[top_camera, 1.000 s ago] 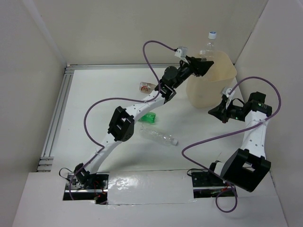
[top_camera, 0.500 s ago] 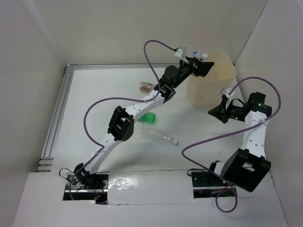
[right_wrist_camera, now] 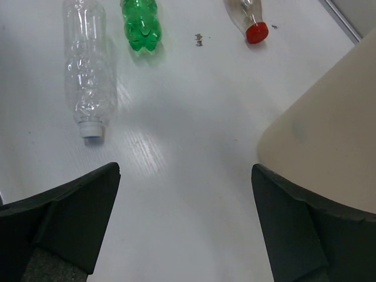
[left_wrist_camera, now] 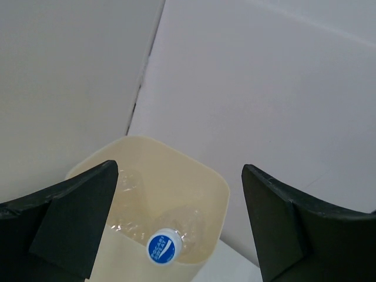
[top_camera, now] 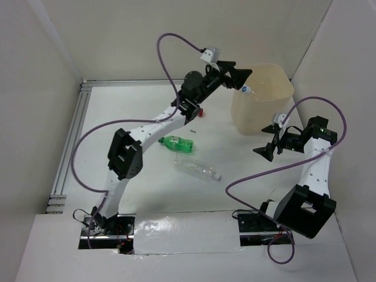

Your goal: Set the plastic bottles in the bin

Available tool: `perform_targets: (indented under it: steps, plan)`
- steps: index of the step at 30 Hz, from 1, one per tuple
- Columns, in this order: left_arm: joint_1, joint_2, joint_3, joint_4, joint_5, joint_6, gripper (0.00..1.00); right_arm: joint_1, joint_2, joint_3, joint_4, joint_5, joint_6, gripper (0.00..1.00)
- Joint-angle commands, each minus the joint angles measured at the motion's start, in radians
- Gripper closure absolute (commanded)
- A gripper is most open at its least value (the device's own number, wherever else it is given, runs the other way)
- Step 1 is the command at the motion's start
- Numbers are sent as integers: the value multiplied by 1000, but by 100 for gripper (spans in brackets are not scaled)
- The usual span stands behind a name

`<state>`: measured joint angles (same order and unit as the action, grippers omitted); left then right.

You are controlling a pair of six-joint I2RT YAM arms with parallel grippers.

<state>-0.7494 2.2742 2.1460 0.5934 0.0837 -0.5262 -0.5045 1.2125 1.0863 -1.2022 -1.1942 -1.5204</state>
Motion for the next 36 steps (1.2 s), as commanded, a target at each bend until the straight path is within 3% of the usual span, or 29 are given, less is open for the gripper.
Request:
perform_targets:
  steps: [1,5,7,9,11,12,13,15,18,21,26,36]
  plan:
    - [21,-281,-156,175,-31,95,1,15,-8,1,-102,-45,-181,0]
    - [47,-487,-489,191,-59,123,1,105,-8,1,-111,-9,-216,0]
    - [71,-640,-658,113,-79,123,1,237,-8,-32,-45,34,-189,0]
    - [84,-781,-815,-56,-128,97,1,432,-21,-63,66,129,13,0]
    - [94,-873,-929,-175,-168,86,2,567,-34,-138,302,258,272,10]
    - [94,-921,-1045,-210,-180,75,2,710,-50,-166,387,313,363,15]
    - [94,-1014,-1101,-239,-194,75,2,778,-50,-213,558,367,459,20]
    - [104,-1109,-1248,-344,-254,34,2,895,-12,-224,662,442,645,26]
    - [104,-1293,-1366,-452,-327,-17,1,940,64,-224,814,468,881,26]
    - [94,-1466,-1489,-567,-401,-69,1,1003,140,-224,901,542,992,21]
    - [94,-1659,-1612,-699,-464,-133,1,1118,257,-213,943,591,1005,14]
    - [74,-1718,-1621,-787,-483,-104,1,1144,331,-299,1046,691,1031,15]
